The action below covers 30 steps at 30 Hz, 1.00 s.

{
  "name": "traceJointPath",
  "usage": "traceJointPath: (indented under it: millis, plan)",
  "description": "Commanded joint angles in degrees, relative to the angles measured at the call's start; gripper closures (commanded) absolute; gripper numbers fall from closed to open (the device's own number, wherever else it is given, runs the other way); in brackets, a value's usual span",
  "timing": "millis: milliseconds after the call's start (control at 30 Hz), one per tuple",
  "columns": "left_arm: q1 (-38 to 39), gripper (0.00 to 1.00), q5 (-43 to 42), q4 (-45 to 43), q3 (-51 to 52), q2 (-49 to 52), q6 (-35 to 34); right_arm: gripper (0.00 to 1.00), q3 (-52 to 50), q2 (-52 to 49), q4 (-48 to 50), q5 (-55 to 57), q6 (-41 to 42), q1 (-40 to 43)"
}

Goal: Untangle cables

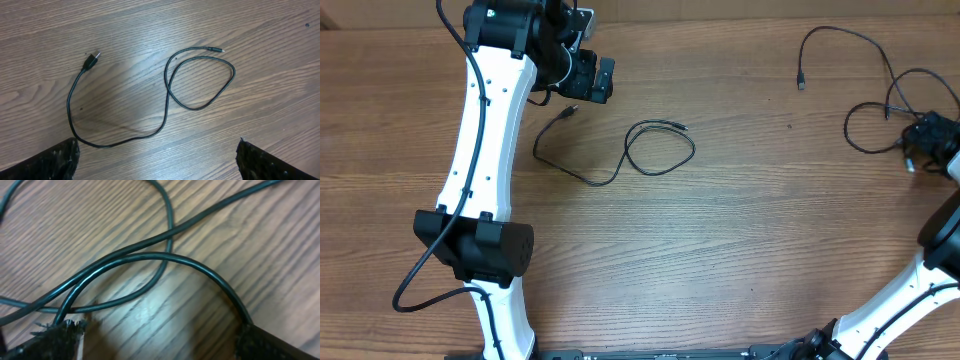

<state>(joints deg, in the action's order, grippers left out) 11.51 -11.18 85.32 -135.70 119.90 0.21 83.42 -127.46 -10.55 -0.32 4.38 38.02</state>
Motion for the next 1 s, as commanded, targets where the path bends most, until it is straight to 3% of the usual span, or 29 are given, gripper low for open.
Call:
traceJointPath:
  millis: [0,733,967]
  plan:
    - [0.13,0.0,-0.66,-0.09,-0.94,-1.14,0.94,0.0,-1.97,-1.99,-4.22,-10.43,0.96,-0.37]
    - [0.13,0.0,-0.66,-0.09,-0.94,-1.14,0.94,0.0,-1.97,34.25,-22.75,-13.16,1.51,-0.48]
    - [0.13,0.0,-0.66,-0.09,-0.94,-1.14,0.94,0.0,-1.97,42.71,-26.67,-25.79,1.53,-0.66]
